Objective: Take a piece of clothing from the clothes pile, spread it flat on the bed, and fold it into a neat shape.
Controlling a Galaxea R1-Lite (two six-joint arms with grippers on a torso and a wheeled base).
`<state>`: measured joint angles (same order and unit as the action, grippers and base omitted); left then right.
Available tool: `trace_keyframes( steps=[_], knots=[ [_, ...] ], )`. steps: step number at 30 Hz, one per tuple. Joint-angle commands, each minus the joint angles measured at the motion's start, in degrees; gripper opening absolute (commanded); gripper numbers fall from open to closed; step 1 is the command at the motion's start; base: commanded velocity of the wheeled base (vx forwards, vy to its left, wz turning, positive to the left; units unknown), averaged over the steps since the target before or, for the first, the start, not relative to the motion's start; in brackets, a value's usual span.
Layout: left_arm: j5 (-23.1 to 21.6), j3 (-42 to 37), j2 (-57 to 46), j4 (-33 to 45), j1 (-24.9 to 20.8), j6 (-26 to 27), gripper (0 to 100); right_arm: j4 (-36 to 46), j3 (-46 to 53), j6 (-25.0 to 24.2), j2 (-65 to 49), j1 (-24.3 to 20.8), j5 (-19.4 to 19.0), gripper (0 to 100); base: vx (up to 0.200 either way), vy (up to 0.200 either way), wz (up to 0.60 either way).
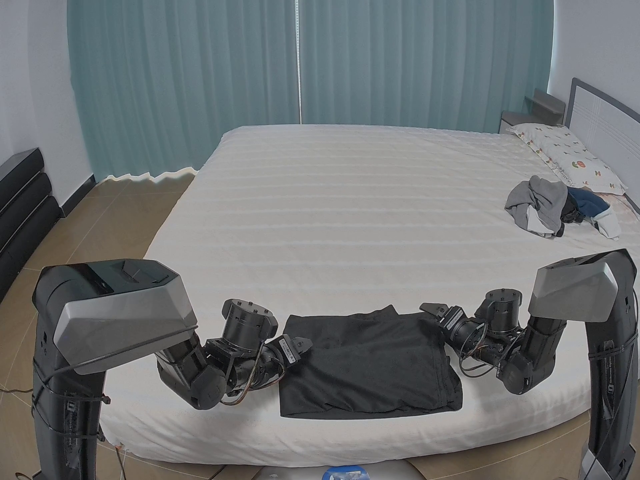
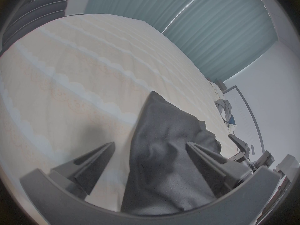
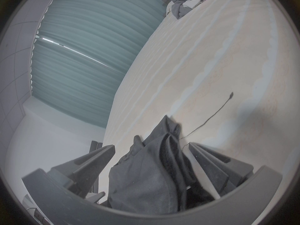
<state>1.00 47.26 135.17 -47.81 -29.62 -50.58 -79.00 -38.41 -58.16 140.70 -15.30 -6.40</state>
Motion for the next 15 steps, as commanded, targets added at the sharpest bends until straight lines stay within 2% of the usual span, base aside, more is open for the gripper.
trace_keyframes(
  steps=[1,9,14,15],
  knots=[
    [-0.03,-0.24,0.01,0.0,-0.35,-0.05,100,-0.02,0.09,-0.02,0.1,-0.08,-0.02,100,0.0,0.0,0.0],
    [-0.03,-0.59,-2.28,-0.18,0.18,-0.05,100,-0.02,0.71,0.33,-1.05,0.01,0.07,100,0.0,0.0,0.0],
    [0.14,-0.94,-7.02,-0.18,2.03,0.04,100,0.25,1.67,3.14,-3.68,0.01,0.07,100,0.0,0.0,0.0],
    [1.72,-0.86,-11.16,-0.35,4.75,0.39,100,0.33,2.55,6.04,-5.62,0.18,0.16,100,0.0,0.0,0.0]
  ],
)
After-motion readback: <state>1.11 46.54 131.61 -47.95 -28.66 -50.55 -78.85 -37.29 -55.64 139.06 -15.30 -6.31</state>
